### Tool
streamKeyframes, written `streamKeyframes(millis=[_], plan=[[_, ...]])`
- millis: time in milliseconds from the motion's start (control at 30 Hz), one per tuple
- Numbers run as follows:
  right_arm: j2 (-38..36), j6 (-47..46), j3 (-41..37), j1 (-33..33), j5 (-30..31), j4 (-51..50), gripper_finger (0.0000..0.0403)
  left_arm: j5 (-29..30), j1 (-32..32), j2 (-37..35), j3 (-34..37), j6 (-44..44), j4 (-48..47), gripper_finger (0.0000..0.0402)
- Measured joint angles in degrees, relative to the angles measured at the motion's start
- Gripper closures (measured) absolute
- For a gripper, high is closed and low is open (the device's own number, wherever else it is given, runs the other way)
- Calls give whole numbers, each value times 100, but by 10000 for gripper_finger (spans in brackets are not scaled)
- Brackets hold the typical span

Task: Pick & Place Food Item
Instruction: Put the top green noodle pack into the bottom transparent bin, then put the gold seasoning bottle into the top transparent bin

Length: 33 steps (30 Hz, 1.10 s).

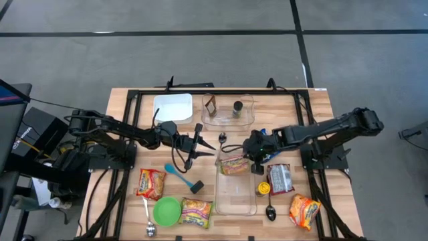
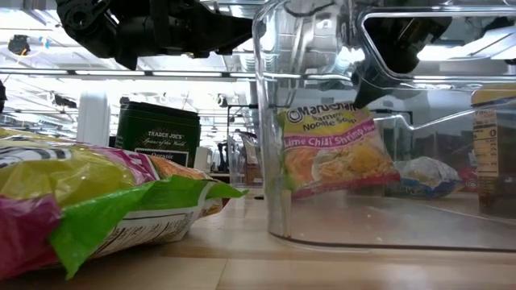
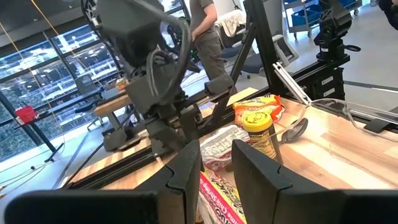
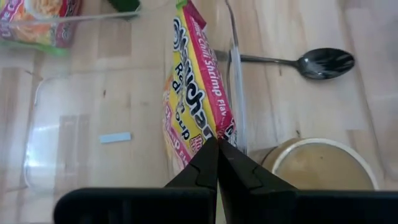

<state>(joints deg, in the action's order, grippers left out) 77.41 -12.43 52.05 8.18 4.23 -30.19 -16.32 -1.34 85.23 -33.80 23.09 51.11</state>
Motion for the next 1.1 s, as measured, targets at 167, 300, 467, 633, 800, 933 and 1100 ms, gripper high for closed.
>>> streamKeyframes(millis=[167,300,467,633,800,933,1100], plan=[[62,-114,1,171,226,-73,403,0,0,0,0,0,-11,314],[68,-120,0,244,328,-88,403,-1,0,0,0,0,-13,314],[50,-130,0,271,326,-123,403,0,-2,0,0,0,-13,314],[50,-162,0,243,317,-285,394,0,-2,0,0,0,-15,314],[50,-174,0,217,317,-328,360,0,0,0,0,0,-13,314],[50,-172,-1,219,316,-331,324,0,-1,0,0,0,-13,314],[50,-76,91,219,313,-591,292,-1,-2,0,0,0,-14,314]])
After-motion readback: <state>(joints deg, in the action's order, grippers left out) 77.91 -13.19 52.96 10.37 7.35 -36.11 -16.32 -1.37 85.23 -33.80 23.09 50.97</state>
